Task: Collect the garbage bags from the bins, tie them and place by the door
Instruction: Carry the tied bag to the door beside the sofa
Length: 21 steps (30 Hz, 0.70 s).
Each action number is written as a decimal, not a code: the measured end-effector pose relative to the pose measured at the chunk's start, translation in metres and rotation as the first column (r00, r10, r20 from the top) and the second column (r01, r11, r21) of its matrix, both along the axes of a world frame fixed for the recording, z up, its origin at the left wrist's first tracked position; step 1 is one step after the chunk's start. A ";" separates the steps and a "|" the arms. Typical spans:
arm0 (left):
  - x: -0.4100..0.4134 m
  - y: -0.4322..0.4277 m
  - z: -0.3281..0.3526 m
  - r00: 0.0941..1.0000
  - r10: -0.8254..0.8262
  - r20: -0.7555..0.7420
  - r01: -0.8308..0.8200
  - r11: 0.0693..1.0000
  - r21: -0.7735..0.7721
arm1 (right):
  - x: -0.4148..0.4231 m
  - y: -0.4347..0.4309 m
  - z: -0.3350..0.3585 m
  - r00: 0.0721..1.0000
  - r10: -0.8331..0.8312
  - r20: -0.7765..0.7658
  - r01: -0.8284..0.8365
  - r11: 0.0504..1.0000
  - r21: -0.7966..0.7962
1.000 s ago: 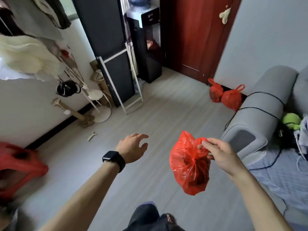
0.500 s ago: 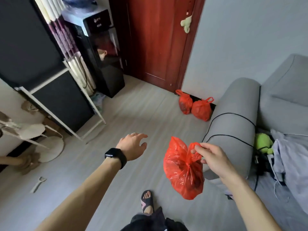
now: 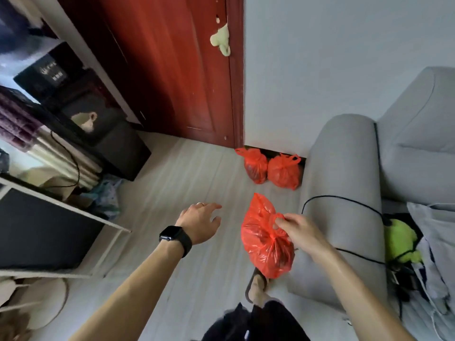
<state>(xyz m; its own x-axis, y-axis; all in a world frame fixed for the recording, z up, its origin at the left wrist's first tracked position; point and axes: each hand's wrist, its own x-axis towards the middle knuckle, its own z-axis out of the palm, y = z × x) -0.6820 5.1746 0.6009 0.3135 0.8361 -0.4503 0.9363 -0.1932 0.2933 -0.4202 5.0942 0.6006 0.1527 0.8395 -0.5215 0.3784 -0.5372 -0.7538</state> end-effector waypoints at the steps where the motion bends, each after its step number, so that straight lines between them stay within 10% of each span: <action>1: 0.010 0.021 -0.003 1.000 0.009 0.002 -0.009 1.000 -0.014 | 0.007 0.023 -0.005 1.000 0.024 0.000 -0.024 0.999 -0.022; 15: 0.103 0.249 -0.064 0.996 -0.090 -0.008 0.088 0.985 -0.149 | 0.083 0.263 -0.104 0.959 0.244 0.141 -0.183 0.919 -0.351; 21: 0.141 0.365 -0.083 0.973 -0.227 -0.045 0.228 0.973 0.033 | 0.107 0.318 -0.150 0.977 0.152 0.149 -0.078 0.908 -0.411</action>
<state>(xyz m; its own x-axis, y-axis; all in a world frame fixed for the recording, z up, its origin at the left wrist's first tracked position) -0.5407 5.5394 0.5182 0.4797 0.7616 -0.4356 0.8774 -0.4127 0.2446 -0.3133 5.4125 0.4505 0.1867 0.5824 -0.7911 0.5608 -0.7244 -0.4009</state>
